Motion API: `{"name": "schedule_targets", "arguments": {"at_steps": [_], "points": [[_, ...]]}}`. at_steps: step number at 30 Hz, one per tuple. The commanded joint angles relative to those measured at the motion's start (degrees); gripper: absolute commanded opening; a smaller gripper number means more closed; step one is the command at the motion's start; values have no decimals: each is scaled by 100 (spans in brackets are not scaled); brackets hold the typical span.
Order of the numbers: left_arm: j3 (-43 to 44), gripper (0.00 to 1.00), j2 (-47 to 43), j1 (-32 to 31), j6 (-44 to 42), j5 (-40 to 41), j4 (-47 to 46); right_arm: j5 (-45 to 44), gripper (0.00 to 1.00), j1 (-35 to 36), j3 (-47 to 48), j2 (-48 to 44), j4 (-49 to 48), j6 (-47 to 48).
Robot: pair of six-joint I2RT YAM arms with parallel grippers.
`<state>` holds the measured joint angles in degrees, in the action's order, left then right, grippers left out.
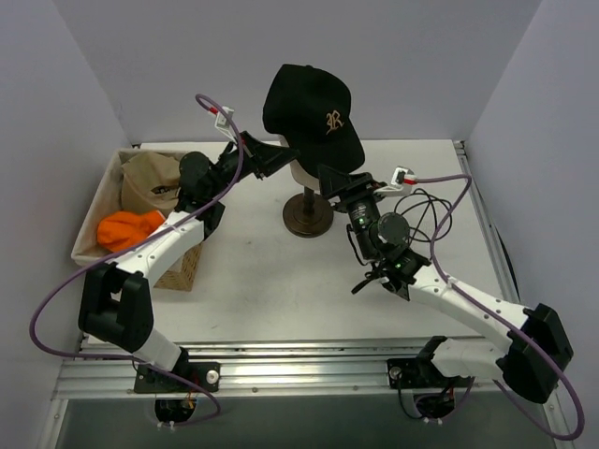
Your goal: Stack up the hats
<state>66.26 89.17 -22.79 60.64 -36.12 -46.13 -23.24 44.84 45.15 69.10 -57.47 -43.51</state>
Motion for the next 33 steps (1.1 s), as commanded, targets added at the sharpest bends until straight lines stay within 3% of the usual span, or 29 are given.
{"name": "schedule_targets", "arguments": {"at_steps": [1, 9, 16, 25, 28, 33], "points": [[335, 6, -13, 116, -88, -71, -213, 259, 58, -133, -145, -695, 675, 70], [414, 2, -13, 178, -17, -62, -89, 92, 60, -414, -252, -1680, 1545, 518], [274, 2, 57, 196, 281, 26, -353, 426, 62, -415, 56, -1417, 1801, 844], [142, 2, 171, 354, 632, -88, -414, -40, 73, -590, 353, -1154, 2064, 36], [98, 2, 180, 468, 765, -220, -450, 407, 73, -967, 547, -1083, 2363, -149], [150, 2, 259, 591, 818, -413, -248, 2085, 75, -1985, 452, -1162, 2171, -693]]}}
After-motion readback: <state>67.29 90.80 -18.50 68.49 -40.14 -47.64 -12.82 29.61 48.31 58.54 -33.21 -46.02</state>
